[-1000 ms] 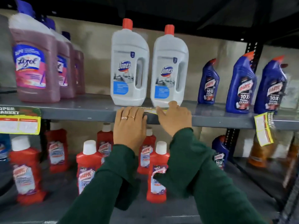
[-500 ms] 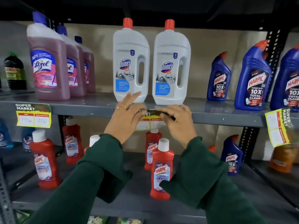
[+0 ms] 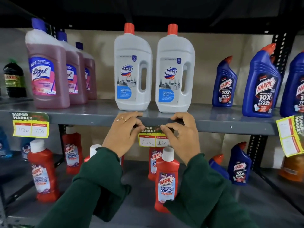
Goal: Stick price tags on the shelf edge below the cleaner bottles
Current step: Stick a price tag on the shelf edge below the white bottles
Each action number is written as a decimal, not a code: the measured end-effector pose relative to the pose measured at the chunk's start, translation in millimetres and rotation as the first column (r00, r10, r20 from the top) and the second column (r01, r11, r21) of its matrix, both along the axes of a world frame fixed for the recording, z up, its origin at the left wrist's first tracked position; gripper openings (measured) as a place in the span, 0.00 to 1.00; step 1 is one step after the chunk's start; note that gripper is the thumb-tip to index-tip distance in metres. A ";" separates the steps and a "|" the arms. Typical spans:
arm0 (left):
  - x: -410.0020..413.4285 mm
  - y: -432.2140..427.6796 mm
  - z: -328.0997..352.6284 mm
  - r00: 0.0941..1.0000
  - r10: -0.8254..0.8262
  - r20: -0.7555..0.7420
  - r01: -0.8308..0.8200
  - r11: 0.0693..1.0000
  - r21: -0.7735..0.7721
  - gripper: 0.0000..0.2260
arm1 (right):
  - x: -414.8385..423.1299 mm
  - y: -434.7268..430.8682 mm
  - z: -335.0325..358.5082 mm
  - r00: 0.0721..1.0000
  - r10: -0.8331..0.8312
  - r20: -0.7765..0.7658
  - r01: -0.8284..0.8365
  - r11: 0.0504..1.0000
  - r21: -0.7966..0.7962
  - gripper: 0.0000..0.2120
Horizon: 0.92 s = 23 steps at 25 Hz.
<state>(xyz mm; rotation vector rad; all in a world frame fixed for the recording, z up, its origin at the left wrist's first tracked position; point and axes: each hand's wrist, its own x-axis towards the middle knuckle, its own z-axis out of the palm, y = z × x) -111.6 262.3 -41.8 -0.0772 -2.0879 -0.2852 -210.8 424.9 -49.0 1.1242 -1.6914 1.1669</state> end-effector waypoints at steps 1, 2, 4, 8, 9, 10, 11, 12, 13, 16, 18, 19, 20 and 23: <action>-0.5 1.5 0.0 1.000 0.011 -0.006 -0.011 1.000 -0.001 0.02 | -0.1 -0.2 -0.6 1.000 -0.012 0.001 0.012 1.000 -0.001 0.09; -1.5 3.0 -0.3 1.000 0.025 -0.014 -0.025 1.000 0.004 0.02 | 0.5 -0.4 -0.8 1.000 -0.023 0.003 0.023 1.000 -0.002 0.09; -3.7 5.8 -1.5 0.998 0.052 -0.045 -0.051 0.999 0.013 0.03 | 1.6 -1.6 -0.7 0.999 -0.052 -0.011 0.052 0.999 -0.014 0.10; -7.7 11.3 -2.7 0.992 0.083 -0.100 -0.075 0.994 0.082 0.03 | 3.4 -6.4 0.8 0.992 -0.115 -0.043 0.112 0.992 -0.056 0.13; -8.1 13.4 -1.7 0.990 0.089 -0.106 -0.074 0.988 0.134 0.03 | 4.3 -7.9 2.0 0.991 -0.127 -0.041 0.124 0.990 -0.071 0.13; -8.9 15.0 -0.5 0.989 0.098 -0.113 -0.077 0.981 0.179 0.03 | 5.3 -9.2 3.8 0.990 -0.137 -0.036 0.133 0.987 -0.088 0.13; -9.6 15.8 0.3 0.986 0.113 -0.123 -0.086 0.975 0.205 0.03 | 6.0 -10.7 5.5 0.989 -0.145 -0.034 0.141 0.984 -0.106 0.14; -10.6 16.1 1.3 0.983 0.129 -0.133 -0.099 0.973 0.209 0.03 | 6.6 -12.1 6.8 0.988 -0.153 -0.029 0.149 0.982 -0.118 0.15; -11.3 16.3 2.0 0.980 0.140 -0.142 -0.110 0.973 0.203 0.03 | 6.9 -13.4 7.3 0.987 -0.161 -0.025 0.157 0.980 -0.123 0.15; -12.5 15.3 1.8 0.978 0.138 -0.155 -0.103 0.971 0.215 0.02 | 7.3 -16.0 6.4 0.986 -0.168 -0.007 0.166 0.979 -0.123 0.16; -13.6 14.0 1.6 0.979 0.122 -0.164 -0.085 0.972 0.218 0.02 | 6.3 -16.7 5.7 0.987 -0.162 0.016 0.163 0.977 -0.135 0.12; -14.3 12.9 1.0 0.980 0.114 -0.165 -0.080 0.976 0.201 0.03 | 5.9 -16.9 5.7 0.987 -0.158 0.044 0.162 0.977 -0.139 0.11; -14.9 11.9 -0.2 0.980 0.109 -0.169 -0.081 0.983 0.166 0.05 | 6.3 -17.1 7.1 0.985 -0.154 0.073 0.163 0.978 -0.133 0.14; -16.2 9.9 -3.9 0.976 0.084 -0.202 -0.067 0.994 0.089 0.12 | 7.3 -23.6 8.5 0.973 -0.223 0.059 0.227 0.971 -0.078 0.19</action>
